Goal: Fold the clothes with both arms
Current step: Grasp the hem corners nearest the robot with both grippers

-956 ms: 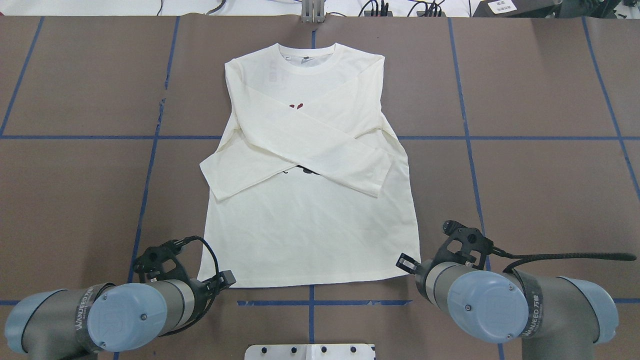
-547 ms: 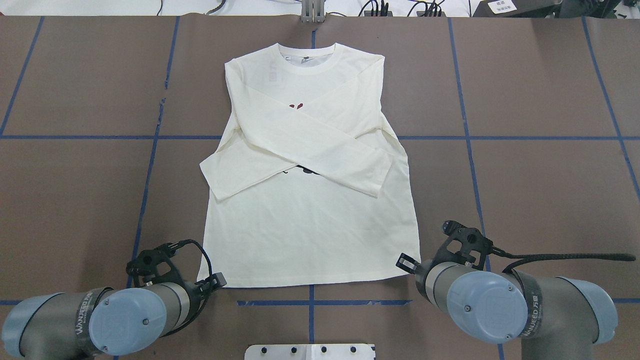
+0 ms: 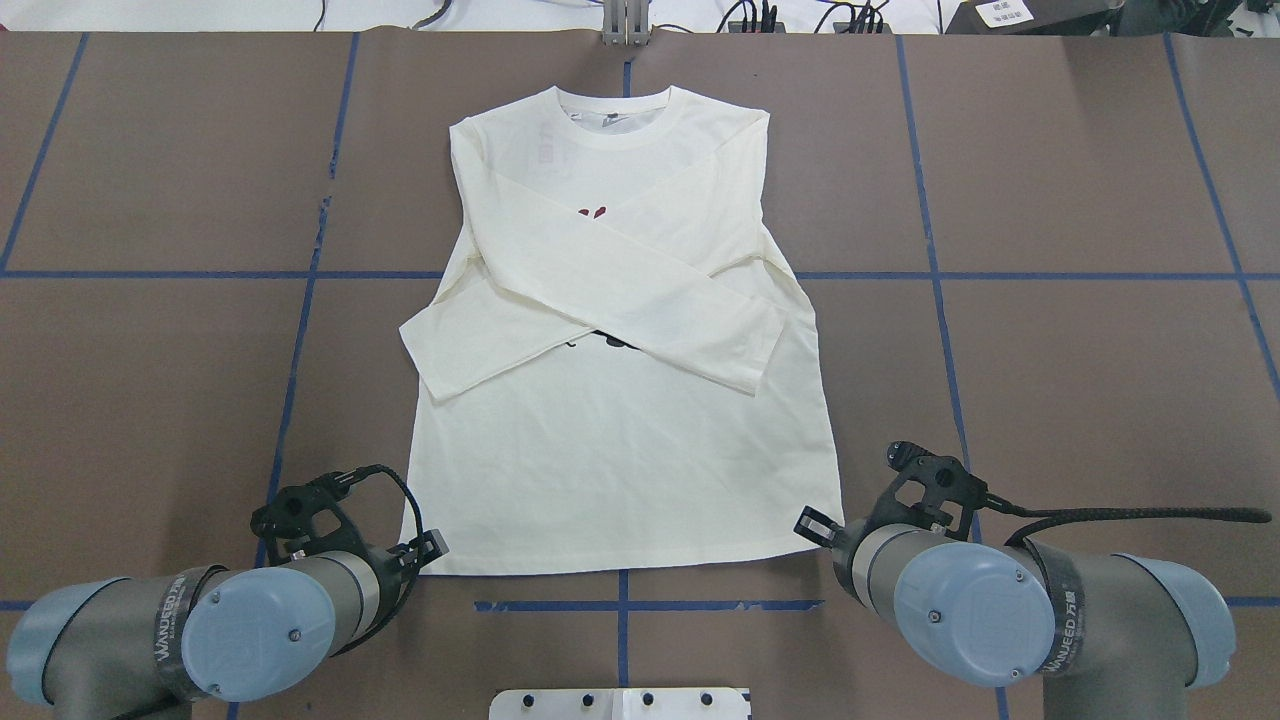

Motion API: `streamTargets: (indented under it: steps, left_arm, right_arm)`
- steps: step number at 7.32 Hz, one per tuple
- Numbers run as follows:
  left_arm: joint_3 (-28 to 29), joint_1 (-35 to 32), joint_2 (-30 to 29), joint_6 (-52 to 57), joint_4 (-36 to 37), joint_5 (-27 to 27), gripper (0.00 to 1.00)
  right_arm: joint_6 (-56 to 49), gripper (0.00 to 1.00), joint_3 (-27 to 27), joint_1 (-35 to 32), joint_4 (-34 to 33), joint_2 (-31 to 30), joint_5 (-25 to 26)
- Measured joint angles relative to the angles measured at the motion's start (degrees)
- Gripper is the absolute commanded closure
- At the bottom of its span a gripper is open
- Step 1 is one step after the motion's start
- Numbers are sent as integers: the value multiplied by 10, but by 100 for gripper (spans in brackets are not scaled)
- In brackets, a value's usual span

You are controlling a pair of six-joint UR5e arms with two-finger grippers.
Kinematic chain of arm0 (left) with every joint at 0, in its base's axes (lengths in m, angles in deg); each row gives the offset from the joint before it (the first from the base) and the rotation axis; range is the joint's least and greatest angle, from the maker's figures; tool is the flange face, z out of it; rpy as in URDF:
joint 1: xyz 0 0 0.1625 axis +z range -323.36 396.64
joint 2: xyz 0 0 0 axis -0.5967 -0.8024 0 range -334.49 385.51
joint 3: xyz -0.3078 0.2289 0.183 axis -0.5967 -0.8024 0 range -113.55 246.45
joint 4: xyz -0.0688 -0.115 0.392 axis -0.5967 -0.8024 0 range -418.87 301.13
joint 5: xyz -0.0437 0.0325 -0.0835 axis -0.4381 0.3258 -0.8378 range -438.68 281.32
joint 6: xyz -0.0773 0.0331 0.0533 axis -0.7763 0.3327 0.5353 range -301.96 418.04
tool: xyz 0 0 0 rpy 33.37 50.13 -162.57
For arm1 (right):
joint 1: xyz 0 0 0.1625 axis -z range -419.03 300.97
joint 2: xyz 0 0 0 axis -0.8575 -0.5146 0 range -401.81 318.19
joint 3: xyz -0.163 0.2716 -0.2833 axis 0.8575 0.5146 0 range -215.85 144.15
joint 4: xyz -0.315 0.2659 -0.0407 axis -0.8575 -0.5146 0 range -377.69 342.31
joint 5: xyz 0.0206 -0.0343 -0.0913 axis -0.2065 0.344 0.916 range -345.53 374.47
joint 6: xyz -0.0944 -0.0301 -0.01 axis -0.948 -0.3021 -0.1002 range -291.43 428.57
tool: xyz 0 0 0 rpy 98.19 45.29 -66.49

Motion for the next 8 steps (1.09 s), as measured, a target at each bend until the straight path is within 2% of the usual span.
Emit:
streamTargets:
  steps: [2, 3, 4, 5, 8]
  left_arm:
    - [10, 0, -1, 0, -2, 2, 44]
    - [13, 1, -2, 0, -3, 1, 64]
    - [15, 1, -2, 0, -4, 0, 95]
    - [15, 1, -3, 0, -6, -2, 100]
    - [12, 1, -24, 0, -6, -7, 100]
  right_arm:
    - [0, 100, 0, 0, 0, 0, -1]
    - [0, 100, 0, 1, 0, 0, -1]
    - [0, 100, -1, 1, 0, 0, -1]
    - [0, 100, -1, 1, 0, 0, -1]
    - [-1, 100, 0, 0, 0, -1, -2]
